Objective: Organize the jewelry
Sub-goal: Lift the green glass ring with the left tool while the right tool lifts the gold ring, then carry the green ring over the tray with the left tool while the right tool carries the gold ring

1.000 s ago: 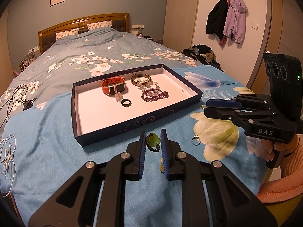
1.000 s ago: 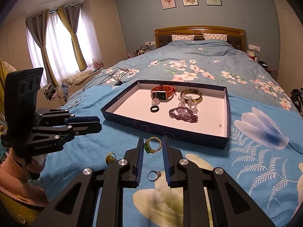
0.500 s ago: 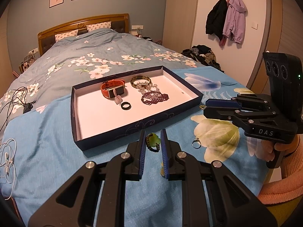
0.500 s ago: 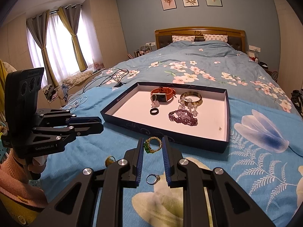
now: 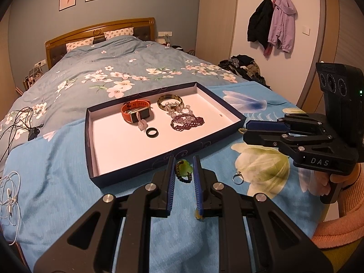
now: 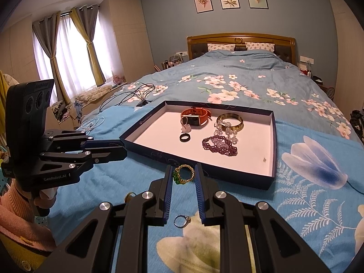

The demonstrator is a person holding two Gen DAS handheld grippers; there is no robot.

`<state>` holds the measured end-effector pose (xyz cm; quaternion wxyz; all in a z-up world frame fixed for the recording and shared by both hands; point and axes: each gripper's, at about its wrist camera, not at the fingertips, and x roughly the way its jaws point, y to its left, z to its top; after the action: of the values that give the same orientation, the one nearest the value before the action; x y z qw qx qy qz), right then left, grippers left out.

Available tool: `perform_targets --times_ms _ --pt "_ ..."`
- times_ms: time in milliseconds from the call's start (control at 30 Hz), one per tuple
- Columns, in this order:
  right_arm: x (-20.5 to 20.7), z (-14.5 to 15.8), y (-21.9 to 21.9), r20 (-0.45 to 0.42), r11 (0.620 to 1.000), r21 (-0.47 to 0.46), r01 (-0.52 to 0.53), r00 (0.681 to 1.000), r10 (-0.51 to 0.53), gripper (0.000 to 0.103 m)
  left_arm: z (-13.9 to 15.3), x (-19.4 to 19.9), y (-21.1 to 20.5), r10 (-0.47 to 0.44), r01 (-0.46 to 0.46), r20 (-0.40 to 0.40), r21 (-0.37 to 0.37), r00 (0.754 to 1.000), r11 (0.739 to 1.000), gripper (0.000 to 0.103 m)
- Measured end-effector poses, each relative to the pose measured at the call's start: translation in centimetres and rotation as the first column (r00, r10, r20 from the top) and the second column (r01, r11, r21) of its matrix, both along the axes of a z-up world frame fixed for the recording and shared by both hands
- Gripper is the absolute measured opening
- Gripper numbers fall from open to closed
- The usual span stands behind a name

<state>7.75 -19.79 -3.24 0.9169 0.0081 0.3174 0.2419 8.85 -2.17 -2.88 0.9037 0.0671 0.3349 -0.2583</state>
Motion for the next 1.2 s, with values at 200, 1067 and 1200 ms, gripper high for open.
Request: perform_targets --times_ms 200,1067,1200 --pt "0.4 0.1 -0.2 0.003 1.0 0.003 -0.003 1.0 0.003 0.018 0.1 0.3 -0.1 0.003 -0.003 0.003 0.0 1.0 1.0 0.016" --pt "3.3 1.0 -0.4 0.025 1.0 0.004 -0.007 1.0 0.007 0.018 0.5 2.7 0.2 0.027 -0.027 0.037 -0.005 0.999 1.0 0.016" --pt "3.7 1.0 -0.2 0.027 1.0 0.003 -0.01 1.0 0.01 0.018 0.7 3.1 0.3 0.031 -0.031 0.044 -0.004 0.999 1.0 0.016"
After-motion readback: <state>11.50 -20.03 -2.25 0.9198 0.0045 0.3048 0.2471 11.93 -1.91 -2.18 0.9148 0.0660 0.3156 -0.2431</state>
